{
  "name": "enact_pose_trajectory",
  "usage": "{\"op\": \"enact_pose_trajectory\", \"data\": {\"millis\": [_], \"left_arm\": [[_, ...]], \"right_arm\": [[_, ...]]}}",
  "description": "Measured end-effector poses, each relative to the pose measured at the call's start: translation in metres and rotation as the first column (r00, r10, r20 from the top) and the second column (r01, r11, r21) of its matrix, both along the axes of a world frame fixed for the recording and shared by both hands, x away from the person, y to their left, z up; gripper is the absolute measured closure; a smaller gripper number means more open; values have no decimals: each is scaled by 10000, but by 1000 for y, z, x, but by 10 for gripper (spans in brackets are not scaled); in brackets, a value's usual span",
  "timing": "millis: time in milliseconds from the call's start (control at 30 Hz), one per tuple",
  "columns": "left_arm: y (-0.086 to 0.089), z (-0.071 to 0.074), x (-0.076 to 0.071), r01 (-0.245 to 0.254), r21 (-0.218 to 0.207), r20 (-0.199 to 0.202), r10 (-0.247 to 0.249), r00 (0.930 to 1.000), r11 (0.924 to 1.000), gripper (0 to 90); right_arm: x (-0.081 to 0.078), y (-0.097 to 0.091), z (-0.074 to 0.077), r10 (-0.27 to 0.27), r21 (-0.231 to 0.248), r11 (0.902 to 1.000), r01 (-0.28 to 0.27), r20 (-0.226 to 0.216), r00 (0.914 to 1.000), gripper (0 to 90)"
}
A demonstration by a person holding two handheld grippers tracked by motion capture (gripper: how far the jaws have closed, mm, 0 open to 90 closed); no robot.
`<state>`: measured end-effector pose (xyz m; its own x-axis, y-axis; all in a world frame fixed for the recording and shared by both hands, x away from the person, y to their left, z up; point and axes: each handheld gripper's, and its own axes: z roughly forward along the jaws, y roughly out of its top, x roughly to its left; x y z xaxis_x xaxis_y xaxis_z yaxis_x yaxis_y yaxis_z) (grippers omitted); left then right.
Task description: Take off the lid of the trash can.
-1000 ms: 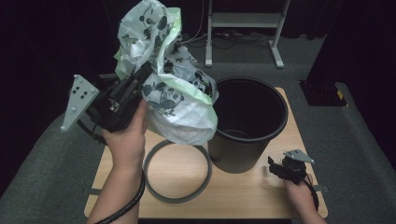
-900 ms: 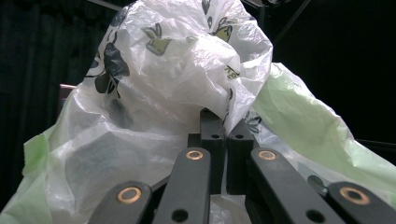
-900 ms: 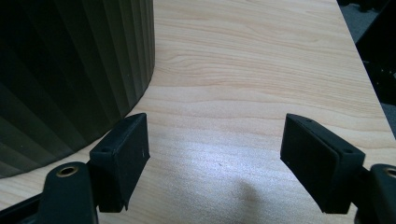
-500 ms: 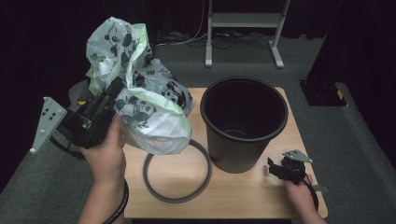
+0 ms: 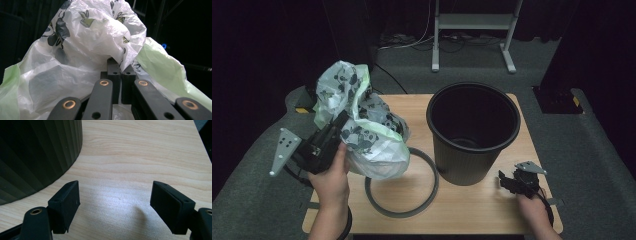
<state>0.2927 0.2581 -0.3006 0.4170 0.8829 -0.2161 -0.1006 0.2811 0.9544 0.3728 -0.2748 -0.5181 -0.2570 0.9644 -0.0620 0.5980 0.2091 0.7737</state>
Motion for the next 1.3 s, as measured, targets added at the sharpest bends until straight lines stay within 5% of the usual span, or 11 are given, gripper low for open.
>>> {"op": "enact_pose_trajectory", "data": {"millis": [200, 767, 1067, 1300], "left_arm": [[4, -30, 2, -119, 109, -545, 125, 9984, 9999, 888], [16, -58, 4, -270, 192, -1464, 296, 9888, 9994, 886], [-1, -64, 10, 230, 202, -1720, -192, 9849, 9995, 887], [-19, -71, 22, -284, -34, -1824, 273, 9828, 9996, 888]], "right_arm": [[-1, 0, -1, 12, -28, 10000, -12, -43, 10000, 235], [1, 1, -3, 215, 189, 9996, -209, -345, 9992, 237], [3, 0, -4, 251, 266, 9994, -235, -597, 9979, 239], [5, 0, -6, 297, 326, 9991, -276, -635, 9975, 229]]}}
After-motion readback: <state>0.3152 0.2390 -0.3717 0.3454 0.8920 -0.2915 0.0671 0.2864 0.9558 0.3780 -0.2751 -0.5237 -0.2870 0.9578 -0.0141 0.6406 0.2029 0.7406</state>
